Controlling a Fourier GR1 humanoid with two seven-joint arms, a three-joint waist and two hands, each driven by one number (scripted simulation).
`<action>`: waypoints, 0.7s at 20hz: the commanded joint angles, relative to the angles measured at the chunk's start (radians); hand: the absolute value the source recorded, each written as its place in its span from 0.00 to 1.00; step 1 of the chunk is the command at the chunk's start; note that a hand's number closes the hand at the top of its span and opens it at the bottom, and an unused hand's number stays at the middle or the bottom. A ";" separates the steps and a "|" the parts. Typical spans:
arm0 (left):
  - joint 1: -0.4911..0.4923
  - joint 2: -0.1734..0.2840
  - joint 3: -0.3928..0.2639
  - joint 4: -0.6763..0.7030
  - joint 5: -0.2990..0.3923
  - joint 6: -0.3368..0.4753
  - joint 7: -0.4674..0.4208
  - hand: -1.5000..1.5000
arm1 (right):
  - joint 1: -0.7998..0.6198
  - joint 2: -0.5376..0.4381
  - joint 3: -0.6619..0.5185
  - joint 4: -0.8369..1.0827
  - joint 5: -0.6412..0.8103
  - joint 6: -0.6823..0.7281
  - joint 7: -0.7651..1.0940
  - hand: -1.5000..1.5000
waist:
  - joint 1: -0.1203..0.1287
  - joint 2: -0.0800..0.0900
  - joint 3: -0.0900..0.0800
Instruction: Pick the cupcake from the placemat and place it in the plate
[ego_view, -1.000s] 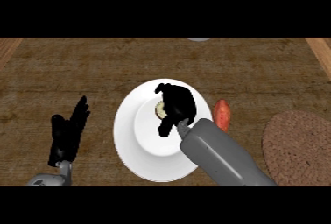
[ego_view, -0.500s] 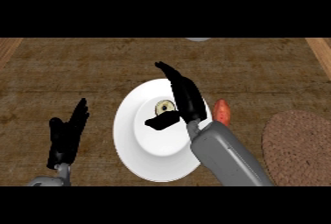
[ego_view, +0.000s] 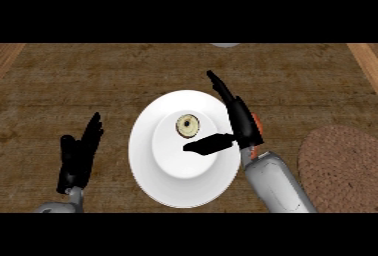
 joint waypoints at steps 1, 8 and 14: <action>0.050 0.020 0.026 -0.025 0.008 -0.046 -0.034 0.50 | 0.039 -0.023 -0.064 0.019 -0.054 0.079 -0.130 0.00 | 0.003 0.000 0.000; 0.015 -0.047 0.012 -0.033 -0.067 -0.016 0.013 0.50 | 0.089 0.013 0.026 -0.004 -0.004 0.006 -0.158 0.00 | 0.001 -0.001 0.000; 0.072 -0.070 0.009 -0.074 -0.070 -0.026 0.015 0.50 | -0.009 0.014 0.043 0.146 0.014 -0.096 -0.119 0.00 | 0.008 0.000 0.000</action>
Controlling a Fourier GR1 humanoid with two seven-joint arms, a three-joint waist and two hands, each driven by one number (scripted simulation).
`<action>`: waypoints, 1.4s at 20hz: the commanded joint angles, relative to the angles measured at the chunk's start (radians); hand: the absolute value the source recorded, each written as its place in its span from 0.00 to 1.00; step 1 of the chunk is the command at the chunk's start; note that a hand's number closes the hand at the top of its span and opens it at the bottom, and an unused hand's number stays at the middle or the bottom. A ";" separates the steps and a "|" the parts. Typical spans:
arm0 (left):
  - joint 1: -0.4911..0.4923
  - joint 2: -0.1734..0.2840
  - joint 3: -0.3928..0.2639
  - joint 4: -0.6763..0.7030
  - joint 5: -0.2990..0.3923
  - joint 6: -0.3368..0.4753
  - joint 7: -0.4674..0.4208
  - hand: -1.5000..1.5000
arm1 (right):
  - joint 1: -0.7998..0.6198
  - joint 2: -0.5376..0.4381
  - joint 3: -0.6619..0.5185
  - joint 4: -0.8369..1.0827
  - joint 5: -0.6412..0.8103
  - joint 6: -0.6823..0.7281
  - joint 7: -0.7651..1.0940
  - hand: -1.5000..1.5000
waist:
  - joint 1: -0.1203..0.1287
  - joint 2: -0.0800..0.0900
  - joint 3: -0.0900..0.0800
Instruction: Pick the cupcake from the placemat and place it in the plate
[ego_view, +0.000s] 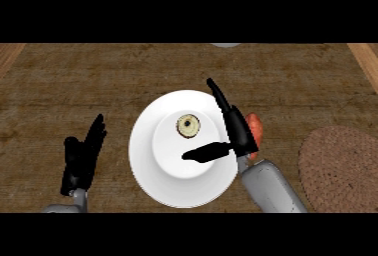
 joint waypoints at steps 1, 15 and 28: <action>-0.038 -0.006 0.034 0.083 0.002 -0.020 -0.061 0.50 | 0.052 0.001 0.070 -0.012 0.057 -0.067 0.040 0.00 | -0.004 0.000 0.000; -0.008 -0.039 0.038 -0.029 -0.049 -0.027 0.024 0.50 | 0.085 -0.018 -0.074 0.061 0.138 -0.005 -0.036 0.00 | -0.003 0.000 0.000; -0.020 -0.017 0.101 -0.020 -0.026 -0.086 0.027 0.50 | 0.105 -0.087 -0.243 0.053 0.126 0.040 -0.107 0.00 | -0.004 -0.001 0.000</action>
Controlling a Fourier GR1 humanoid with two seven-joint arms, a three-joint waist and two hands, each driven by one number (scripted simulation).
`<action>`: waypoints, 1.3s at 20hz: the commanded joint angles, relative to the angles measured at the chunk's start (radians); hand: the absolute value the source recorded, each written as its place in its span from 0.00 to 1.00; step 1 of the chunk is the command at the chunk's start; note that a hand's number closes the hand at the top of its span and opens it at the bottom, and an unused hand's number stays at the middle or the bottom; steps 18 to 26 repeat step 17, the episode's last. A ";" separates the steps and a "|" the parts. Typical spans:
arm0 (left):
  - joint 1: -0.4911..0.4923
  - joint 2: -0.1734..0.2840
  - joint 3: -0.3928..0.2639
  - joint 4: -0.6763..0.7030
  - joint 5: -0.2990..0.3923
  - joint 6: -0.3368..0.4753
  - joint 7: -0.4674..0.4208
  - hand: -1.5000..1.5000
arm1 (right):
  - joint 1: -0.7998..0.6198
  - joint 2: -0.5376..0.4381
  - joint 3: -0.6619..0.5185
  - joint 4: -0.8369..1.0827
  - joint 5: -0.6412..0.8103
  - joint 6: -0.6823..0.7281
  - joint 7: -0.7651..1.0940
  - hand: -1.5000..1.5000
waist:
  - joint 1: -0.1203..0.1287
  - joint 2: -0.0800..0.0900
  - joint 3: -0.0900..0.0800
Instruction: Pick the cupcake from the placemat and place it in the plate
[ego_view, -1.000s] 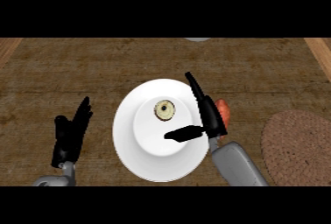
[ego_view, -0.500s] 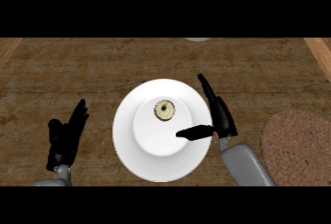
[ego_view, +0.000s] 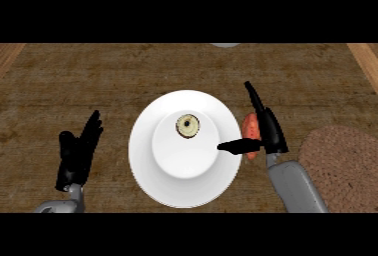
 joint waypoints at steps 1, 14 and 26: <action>-0.004 0.019 0.031 0.012 0.016 -0.039 -0.015 0.50 | -0.055 -0.003 -0.075 0.092 -0.009 0.001 -0.080 0.00 | 0.002 0.000 0.000; 0.040 -0.039 -0.005 0.014 -0.034 -0.019 -0.069 0.50 | 0.030 -0.058 -0.165 0.058 -0.008 -0.007 -0.096 0.00 | 0.001 0.000 0.000; 0.024 -0.026 0.010 -0.052 -0.039 -0.002 0.024 0.50 | 0.063 -0.114 -0.188 0.058 -0.014 0.036 -0.117 0.00 | 0.000 0.000 0.000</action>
